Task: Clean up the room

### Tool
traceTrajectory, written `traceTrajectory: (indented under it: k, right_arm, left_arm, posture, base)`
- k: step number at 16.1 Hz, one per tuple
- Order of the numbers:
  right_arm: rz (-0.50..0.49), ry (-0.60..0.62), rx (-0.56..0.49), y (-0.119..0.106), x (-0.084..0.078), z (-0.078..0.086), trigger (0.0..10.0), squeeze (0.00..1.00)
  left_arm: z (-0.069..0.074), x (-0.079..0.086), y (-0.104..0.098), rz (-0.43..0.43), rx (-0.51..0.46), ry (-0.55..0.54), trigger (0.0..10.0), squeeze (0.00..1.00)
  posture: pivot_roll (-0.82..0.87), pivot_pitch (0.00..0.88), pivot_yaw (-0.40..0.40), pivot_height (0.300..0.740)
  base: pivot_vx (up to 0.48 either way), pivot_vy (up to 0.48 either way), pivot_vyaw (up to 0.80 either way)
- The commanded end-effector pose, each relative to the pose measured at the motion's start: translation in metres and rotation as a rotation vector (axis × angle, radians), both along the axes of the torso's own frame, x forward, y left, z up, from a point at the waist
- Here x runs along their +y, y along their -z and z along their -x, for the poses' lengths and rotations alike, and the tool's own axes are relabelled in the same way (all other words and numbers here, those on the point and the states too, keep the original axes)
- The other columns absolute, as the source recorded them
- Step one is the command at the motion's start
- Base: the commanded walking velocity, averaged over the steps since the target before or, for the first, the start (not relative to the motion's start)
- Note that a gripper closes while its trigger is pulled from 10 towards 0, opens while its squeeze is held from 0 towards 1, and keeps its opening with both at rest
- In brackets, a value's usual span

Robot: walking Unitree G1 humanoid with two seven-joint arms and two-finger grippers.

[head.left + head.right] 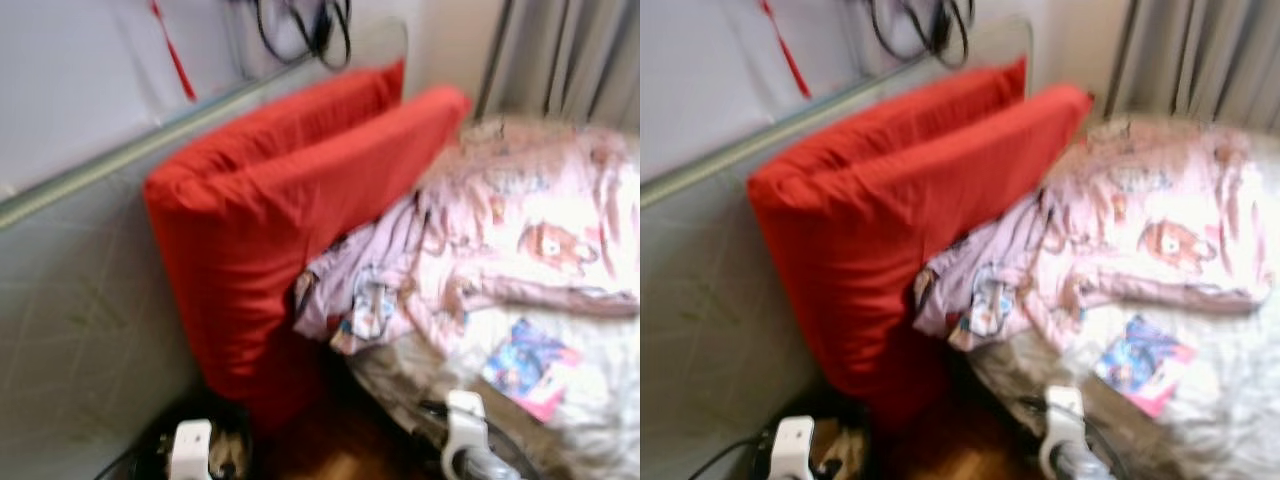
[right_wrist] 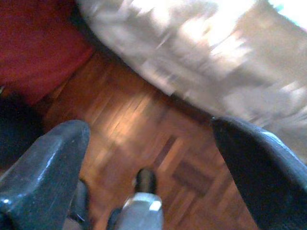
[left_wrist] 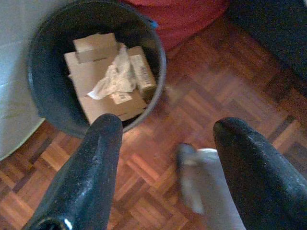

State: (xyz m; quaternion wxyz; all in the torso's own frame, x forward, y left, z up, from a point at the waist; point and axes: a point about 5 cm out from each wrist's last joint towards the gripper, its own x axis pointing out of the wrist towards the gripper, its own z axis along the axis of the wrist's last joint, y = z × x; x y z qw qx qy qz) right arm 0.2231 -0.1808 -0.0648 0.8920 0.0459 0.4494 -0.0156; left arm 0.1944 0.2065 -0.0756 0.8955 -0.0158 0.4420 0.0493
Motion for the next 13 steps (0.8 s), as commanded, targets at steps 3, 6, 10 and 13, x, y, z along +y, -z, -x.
traceTrajectory:
  k: [3,6,10,13]
  right_arm:
    - [-0.014,-0.012,0.001,0.0012,0.0068,0.0009,10.0,0.0]
    - [-0.002,-0.021,0.001,0.0009,0.0045,0.0008,10.0,0.0]
    - [0.008,-0.04,0.001,0.0007,0.0033,0.0008,10.0,0.0]
    - [0.017,-0.064,0.003,0.0004,0.0032,0.0002,10.0,0.0]
  left_arm:
    - [0.0038,0.0047,0.0013,-0.013,0.014,-0.007,10.0,0.0]
    - [0.0037,0.0021,0.0017,-0.004,0.012,-0.015,10.0,0.0]
    - [0.0039,0.0004,0.002,0.007,0.008,-0.024,10.0,0.0]
    - [0.0037,0.0006,0.0018,0.008,0.005,-0.029,10.0,0.0]
  posture:
    - [-0.02,0.0,0.035,0.735]
    - [-0.03,0.0,0.015,0.735]
    - [-0.04,0.0,0.001,0.735]
    - [-0.04,0.0,-0.004,0.735]
  base:
    - [0.0,-0.27,0.0]
    - [0.0,-0.081,0.0]
    - [0.0,0.0,0.0]
    - [0.0,0.0,0.0]
